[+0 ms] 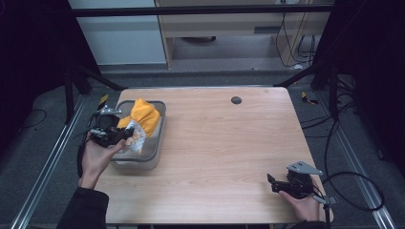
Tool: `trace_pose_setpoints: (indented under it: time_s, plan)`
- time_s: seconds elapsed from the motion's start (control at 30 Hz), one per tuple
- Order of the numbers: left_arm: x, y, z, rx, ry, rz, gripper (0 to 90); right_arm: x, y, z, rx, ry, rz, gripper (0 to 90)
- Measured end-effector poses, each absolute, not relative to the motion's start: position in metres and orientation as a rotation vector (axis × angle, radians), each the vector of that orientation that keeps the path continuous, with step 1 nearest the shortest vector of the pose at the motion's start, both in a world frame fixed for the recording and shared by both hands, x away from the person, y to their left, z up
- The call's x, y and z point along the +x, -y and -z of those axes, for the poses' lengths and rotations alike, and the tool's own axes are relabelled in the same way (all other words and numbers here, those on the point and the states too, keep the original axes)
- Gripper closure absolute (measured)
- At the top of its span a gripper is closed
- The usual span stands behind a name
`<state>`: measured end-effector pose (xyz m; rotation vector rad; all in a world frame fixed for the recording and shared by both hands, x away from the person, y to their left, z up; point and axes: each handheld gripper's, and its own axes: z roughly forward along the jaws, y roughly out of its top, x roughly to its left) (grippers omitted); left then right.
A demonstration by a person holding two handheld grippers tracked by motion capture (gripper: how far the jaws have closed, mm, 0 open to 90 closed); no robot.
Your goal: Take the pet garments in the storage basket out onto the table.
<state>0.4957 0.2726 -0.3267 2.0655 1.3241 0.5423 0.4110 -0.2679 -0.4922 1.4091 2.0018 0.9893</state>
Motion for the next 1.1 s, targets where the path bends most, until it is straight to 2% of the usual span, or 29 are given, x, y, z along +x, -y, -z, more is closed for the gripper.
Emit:
trace_pose_setpoints:
  time_s: [0.77, 1.1]
  plan:
    - [0.478, -0.253, 0.307, 2.091, -1.191, -0.513, 81.9, 0.411, 0.268, 0.492, 1.408, -2.0, -0.988, 12.9]
    - [0.472, -0.232, 0.303, 2.114, -1.113, -0.497, 81.9, 0.411, 0.268, 0.492, 1.405, -1.999, -0.99, 12.9]
